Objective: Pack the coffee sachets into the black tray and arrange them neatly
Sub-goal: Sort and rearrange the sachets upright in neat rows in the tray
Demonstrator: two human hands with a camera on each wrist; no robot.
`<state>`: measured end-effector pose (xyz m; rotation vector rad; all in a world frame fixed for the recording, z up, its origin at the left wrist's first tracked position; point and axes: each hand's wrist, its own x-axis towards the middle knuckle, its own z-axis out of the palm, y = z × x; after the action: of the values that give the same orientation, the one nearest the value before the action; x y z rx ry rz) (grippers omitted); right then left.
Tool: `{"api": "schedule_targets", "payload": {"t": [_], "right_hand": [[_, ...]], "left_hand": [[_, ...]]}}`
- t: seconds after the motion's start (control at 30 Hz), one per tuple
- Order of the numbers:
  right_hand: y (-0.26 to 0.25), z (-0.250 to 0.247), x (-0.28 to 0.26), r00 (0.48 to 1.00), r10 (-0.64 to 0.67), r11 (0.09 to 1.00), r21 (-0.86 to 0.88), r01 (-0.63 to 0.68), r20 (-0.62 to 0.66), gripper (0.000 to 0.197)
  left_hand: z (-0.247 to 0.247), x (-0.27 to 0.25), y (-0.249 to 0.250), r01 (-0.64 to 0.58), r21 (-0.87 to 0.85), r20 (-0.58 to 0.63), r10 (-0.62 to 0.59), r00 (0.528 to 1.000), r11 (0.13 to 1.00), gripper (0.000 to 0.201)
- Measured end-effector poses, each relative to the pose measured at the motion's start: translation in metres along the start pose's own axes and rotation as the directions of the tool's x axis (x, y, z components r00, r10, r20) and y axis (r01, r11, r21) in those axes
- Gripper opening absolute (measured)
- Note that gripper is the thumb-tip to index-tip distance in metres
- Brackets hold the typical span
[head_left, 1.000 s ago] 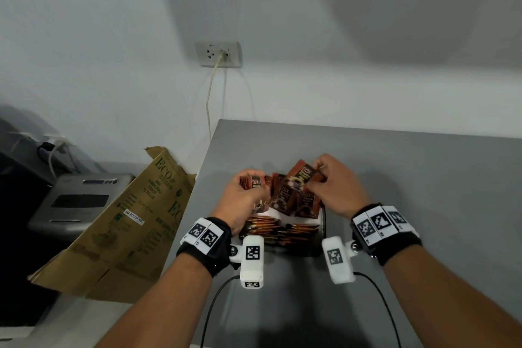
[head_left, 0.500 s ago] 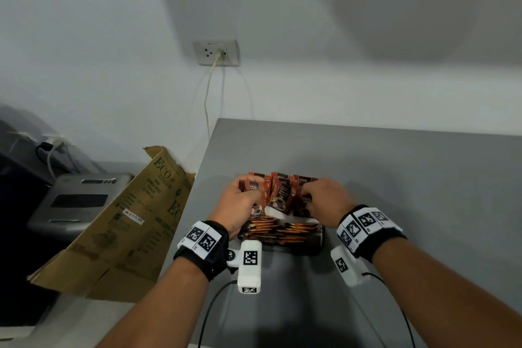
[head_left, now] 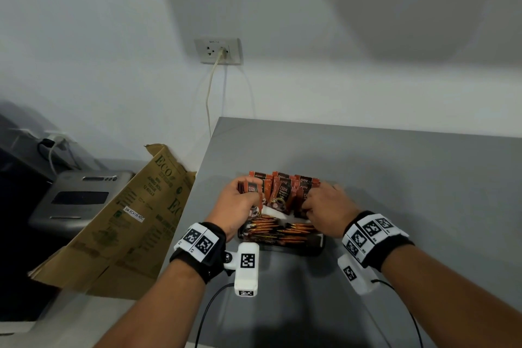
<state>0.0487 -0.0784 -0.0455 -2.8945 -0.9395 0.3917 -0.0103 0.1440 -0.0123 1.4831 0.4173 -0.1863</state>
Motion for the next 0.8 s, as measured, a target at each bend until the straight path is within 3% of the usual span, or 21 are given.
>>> {"api": "schedule_targets", "payload": {"t": [0.2, 0.43, 0.5, 0.6, 0.67, 0.73, 0.8], "right_hand": [[-0.003, -0.008, 0.0, 1.0, -0.029, 0.998, 0.063, 0.029, -0.009, 0.032], [-0.019, -0.009, 0.006, 0.981, -0.131, 0.991, 0.046, 0.126, 0.146, 0.05], [-0.021, -0.012, 0.005, 0.99, -0.127, 0.984, 0.135, 0.119, 0.055, 0.044], [-0.029, -0.03, 0.002, 0.989, -0.026, 0.86, 0.501, 0.098, -0.149, 0.018], [-0.037, -0.043, 0.004, 0.987, 0.041, 0.718, 0.692, 0.08, -0.156, 0.025], [-0.042, -0.049, 0.011, 0.983, 0.063, 0.647, 0.756, 0.093, -0.174, 0.025], [-0.043, -0.052, 0.017, 0.972, 0.103, 0.66, 0.745, 0.093, -0.213, 0.02]], "left_hand": [[-0.001, 0.0, -0.004, 0.025, -0.007, 0.004, -0.025, 1.0, 1.0, 0.044], [-0.005, 0.001, -0.005, 0.012, -0.008, -0.012, -0.012, 1.0, 1.0, 0.044], [-0.005, 0.0, -0.006, 0.005, -0.034, -0.014, -0.005, 1.0, 0.999, 0.043], [-0.003, -0.002, -0.005, -0.013, -0.078, -0.009, 0.013, 1.0, 0.997, 0.047], [0.003, -0.003, -0.004, -0.033, -0.103, 0.034, 0.037, 0.999, 0.994, 0.049], [0.008, -0.001, -0.002, -0.071, -0.1, 0.071, 0.078, 0.994, 0.993, 0.046], [0.012, 0.0, 0.001, -0.107, -0.089, 0.064, 0.113, 0.991, 0.99, 0.042]]}}
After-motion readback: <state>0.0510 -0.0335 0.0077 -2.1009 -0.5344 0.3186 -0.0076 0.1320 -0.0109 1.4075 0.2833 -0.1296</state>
